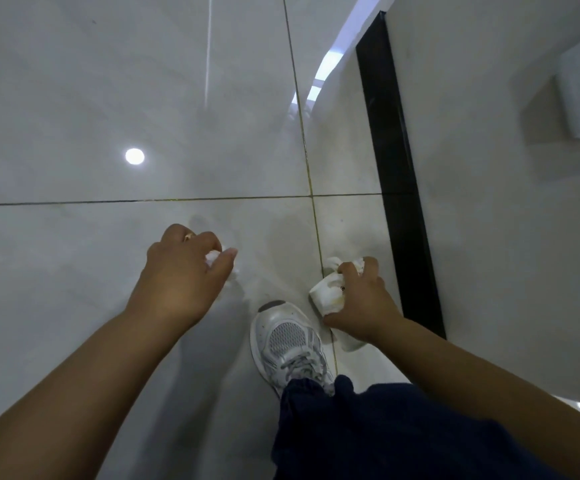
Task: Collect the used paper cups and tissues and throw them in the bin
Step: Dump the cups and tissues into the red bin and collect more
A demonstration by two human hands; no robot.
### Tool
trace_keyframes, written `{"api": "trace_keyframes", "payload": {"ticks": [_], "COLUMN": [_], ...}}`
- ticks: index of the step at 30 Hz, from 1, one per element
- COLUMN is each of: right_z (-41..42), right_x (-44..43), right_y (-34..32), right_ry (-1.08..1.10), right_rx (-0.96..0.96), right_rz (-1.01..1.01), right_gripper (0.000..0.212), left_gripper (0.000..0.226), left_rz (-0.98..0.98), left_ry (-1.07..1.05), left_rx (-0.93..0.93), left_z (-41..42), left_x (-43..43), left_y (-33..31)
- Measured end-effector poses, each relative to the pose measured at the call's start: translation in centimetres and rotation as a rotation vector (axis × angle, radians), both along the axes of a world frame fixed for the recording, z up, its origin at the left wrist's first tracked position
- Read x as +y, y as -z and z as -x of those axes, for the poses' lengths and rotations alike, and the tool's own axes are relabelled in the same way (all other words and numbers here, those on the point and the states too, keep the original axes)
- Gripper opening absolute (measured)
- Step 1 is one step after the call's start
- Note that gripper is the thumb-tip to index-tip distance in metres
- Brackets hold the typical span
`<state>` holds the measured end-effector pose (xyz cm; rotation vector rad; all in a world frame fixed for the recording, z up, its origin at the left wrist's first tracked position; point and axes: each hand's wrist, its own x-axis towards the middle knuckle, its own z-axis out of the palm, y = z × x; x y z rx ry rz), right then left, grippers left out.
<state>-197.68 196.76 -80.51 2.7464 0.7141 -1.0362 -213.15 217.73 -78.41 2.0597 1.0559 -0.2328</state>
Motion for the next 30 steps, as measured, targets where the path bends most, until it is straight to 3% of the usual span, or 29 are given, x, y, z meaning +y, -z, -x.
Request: {"api": "trace_keyframes", "payload": {"ticks": [9,16,20,25,30], "right_z": [-4.5,-10.1,-13.5,-16.8,-19.4], "right_x": [9.0,19.5,24.6,29.5,33.8], "right_y": [-0.4,-4.5,-8.5,-14.3,-17.9], "right_ry": [-0.043,-0.139,-0.171,-0.208,-0.200], "right_rx": [0.005,0.093,0.119,0.116,0.086], "right_rz": [-0.225,-0.403,-0.451,-0.531,-0.564], "right_gripper": [0.088,0.083,0.080,0.079,0.078], "left_gripper": [0.008,0.012,0.038,0.012,0.016], "left_rz": [-0.083,-0.145,-0.196,-0.330,-0.448], "left_ry": [-0.089,-0.072,-0.053,0.072,0.156], "left_rx": [-0.092,-0.084,-0.013,0.119,0.103], "left_z": [-1.6,-4.2,-6.2,-8.8,-12.8], "left_x": [4.6,11.1,15.9,22.6,28.9], "left_y": [-0.9,-4.5,-8.4,-16.1,-23.0]}}
